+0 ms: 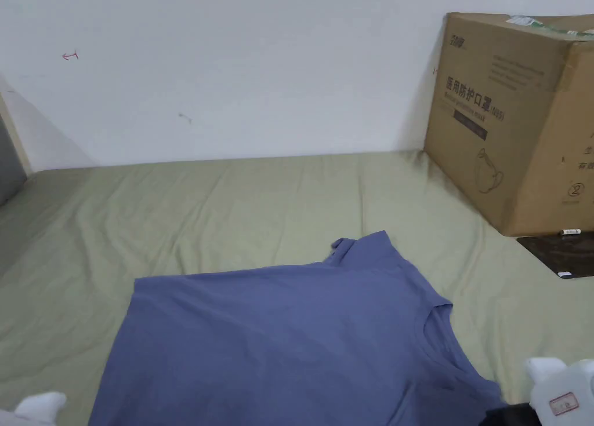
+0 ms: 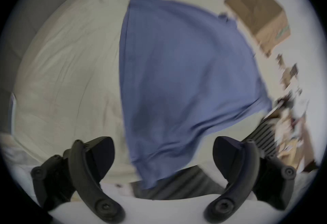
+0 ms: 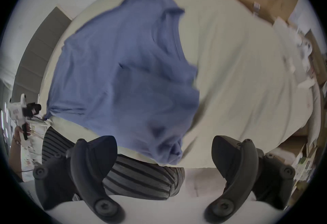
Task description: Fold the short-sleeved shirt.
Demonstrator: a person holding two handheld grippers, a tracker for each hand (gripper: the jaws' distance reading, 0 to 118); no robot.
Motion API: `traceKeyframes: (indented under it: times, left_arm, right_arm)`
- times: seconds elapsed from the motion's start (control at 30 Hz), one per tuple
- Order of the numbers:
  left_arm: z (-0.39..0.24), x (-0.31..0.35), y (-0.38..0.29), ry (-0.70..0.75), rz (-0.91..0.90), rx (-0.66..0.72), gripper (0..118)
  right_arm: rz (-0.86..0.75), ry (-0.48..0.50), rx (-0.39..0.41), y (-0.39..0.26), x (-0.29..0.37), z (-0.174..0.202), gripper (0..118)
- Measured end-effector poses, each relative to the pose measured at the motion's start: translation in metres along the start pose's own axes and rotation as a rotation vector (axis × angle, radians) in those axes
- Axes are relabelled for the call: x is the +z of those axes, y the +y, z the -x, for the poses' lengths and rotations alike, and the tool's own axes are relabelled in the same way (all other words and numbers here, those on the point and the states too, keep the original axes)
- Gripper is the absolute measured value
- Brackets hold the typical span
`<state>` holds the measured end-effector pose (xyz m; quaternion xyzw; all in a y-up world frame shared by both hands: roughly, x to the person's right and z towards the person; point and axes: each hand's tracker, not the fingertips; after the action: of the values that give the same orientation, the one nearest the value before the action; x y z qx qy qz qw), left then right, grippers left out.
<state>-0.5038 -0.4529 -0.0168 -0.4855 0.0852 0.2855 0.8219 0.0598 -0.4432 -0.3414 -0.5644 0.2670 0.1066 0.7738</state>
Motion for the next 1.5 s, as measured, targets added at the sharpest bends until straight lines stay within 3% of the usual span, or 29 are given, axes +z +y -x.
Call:
traceKeyframes:
  times: [0.1,0.2,0.27,0.3,0.37,0.43,0.47,0.5,0.6,0.7,0.87,0.97,1.0,1.03,1.07,1.17,1.3,1.37,1.4,1.47,1.5]
  left_arm:
    - [-0.033,0.045,0.004,-0.027,-0.251,0.022,112]
    - [-0.075,0.075,-0.003,0.029,-0.550,-0.089,112]
    - [-0.100,0.086,-0.013,0.076,-0.752,-0.160,109]
    - [-0.107,0.086,-0.014,0.073,-0.823,-0.178,102]
    - [-0.124,0.090,-0.020,0.060,-0.938,-0.196,78]
    - [-0.130,0.088,-0.020,0.060,-0.977,-0.182,22]
    - [-0.133,0.085,-0.019,0.106,-0.984,-0.184,0]
    - [-0.135,0.085,-0.020,0.155,-0.995,-0.191,0]
    - [-0.130,0.081,-0.013,0.085,-0.978,-0.189,0]
    - [-0.120,0.087,-0.003,0.171,-0.883,-0.147,0]
    - [-0.053,0.068,0.019,0.202,-0.321,0.158,0]
    - [-0.016,0.044,0.000,0.158,-0.174,0.274,1]
    - [-0.006,0.037,-0.007,0.195,-0.165,0.293,29]
    - [0.002,0.025,-0.013,0.215,-0.142,0.304,74]
    - [0.008,0.017,-0.020,0.229,-0.111,0.291,100]
    - [0.025,-0.014,-0.031,0.298,-0.042,0.208,100]
    - [0.023,-0.061,-0.046,0.350,0.113,0.058,101]
    - [0.010,-0.073,-0.055,0.434,0.063,-0.066,104]
    - [0.008,-0.072,-0.056,0.446,0.039,-0.039,103]
    - [0.002,-0.065,-0.060,0.457,0.029,-0.026,93]
    - [-0.014,-0.057,-0.065,0.441,0.003,-0.075,73]
  right_arm:
    - [-0.211,0.030,0.003,0.002,0.043,0.025,109]
    - [-0.511,0.108,-0.025,-0.003,0.073,0.051,109]
    - [-0.773,0.153,0.007,-0.014,0.087,0.072,107]
    - [-0.866,0.157,0.032,-0.019,0.091,0.080,103]
    - [-1.044,0.158,0.031,-0.027,0.100,0.100,86]
    - [-1.093,0.108,0.020,-0.025,0.107,0.116,30]
    - [-1.104,0.096,0.021,-0.021,0.109,0.121,6]
    - [-1.110,0.093,0.017,-0.019,0.111,0.124,4]
    - [-1.110,0.143,-0.008,-0.013,0.117,0.122,4]
    - [-1.095,0.167,-0.022,-0.013,0.122,0.119,3]
    - [-0.999,0.171,0.003,-0.015,0.115,0.116,4]
    - [-0.931,0.203,-0.012,-0.017,0.105,0.113,4]
    - [-0.909,0.215,-0.024,-0.018,0.099,0.111,4]
    - [-0.888,0.229,-0.039,-0.018,0.095,0.110,4]
    - [-0.863,0.244,-0.059,-0.017,0.091,0.109,4]
    - [-0.822,0.277,-0.112,-0.016,0.082,0.108,4]
    - [-0.796,0.260,-0.108,-0.014,0.078,0.109,4]
    - [-0.780,0.232,-0.090,-0.012,0.077,0.108,4]
    - [-0.776,0.219,-0.084,-0.015,0.079,0.111,4]
    - [-0.761,0.201,-0.082,-0.015,0.076,0.109,4]
    - [-0.756,0.196,-0.083,-0.015,0.075,0.107,4]
